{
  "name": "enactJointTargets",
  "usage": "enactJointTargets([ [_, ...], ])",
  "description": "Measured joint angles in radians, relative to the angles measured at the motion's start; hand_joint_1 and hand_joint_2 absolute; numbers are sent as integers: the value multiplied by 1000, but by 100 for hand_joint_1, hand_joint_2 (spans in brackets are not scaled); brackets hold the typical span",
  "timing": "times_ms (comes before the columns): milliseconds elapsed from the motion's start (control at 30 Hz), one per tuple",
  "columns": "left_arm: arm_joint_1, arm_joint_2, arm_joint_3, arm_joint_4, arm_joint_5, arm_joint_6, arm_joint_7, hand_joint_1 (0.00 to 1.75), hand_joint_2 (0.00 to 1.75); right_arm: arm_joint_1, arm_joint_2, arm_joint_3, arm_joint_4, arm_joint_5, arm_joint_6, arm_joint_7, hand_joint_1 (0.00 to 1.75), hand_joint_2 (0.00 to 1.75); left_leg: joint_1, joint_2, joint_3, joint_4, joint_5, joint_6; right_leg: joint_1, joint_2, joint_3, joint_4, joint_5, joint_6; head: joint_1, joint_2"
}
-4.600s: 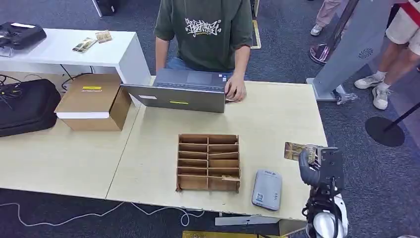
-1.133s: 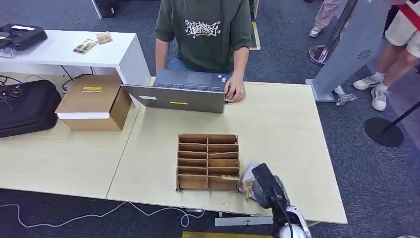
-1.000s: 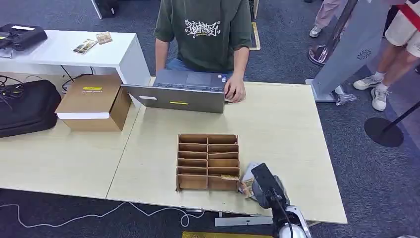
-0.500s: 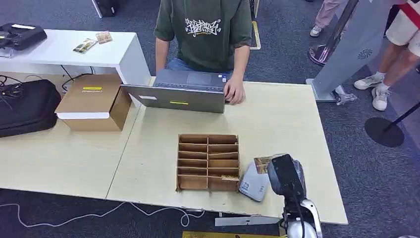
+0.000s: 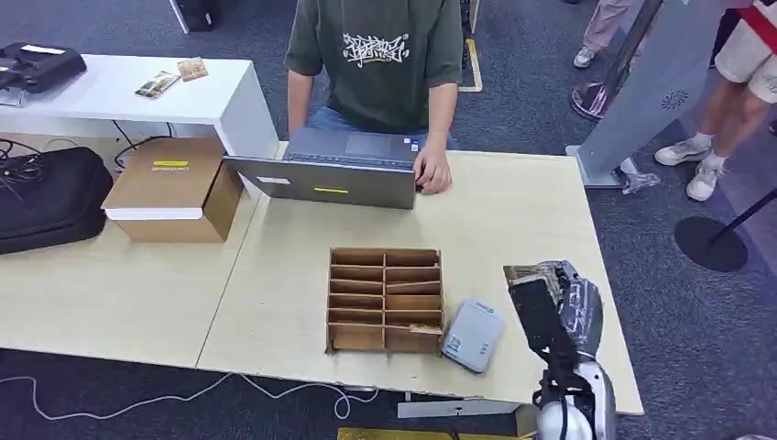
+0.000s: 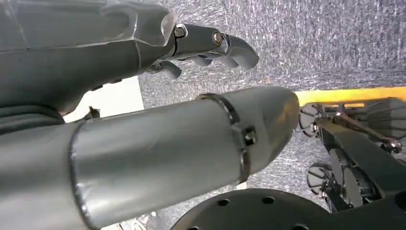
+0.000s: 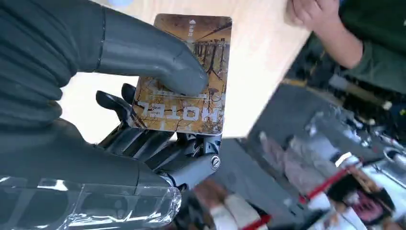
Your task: Pass the card to the sensor for recognition and then transmit it.
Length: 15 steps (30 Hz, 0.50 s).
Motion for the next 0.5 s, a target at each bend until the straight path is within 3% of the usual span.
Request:
enactJointTargets([
  [133, 0, -4, 0, 0, 1, 0, -5, 0, 0, -7, 0, 1, 0, 52, -20, 3, 175, 175, 0, 0, -1, 0, 0, 0, 0, 0, 0, 0, 0, 0, 0, 0],
  [233, 0, -7, 0, 1, 1, 0, -13, 0, 0, -37, 7, 6, 8, 316, -117, 9, 175, 175, 0, 0, 0, 0, 0, 0, 0, 0, 0, 0, 0, 0, 0, 0],
  [333, -1, -9, 0, 2, -3, -2, -24, 0, 0, -96, 8, 29, 57, 617, -256, 32, 175, 175, 0, 1, 0, 0, 0, 0, 0, 1, 0, 0, 0, 0, 0, 0],
  [400, -1, -9, -1, 2, -4, -3, -27, 0, 0, -150, -5, 51, 115, 678, -326, 83, 175, 175, 0, 1, 0, 0, 0, 0, 0, 1, 0, 1, 1, 0, 0, 0],
  [500, 0, -8, -1, 2, -17, -6, -27, 0, 0, -251, -76, 142, 218, 692, -387, 243, 175, 175, 0, 1, 0, 0, 1, 0, 0, 1, 0, 1, 1, 0, 0, 0],
])
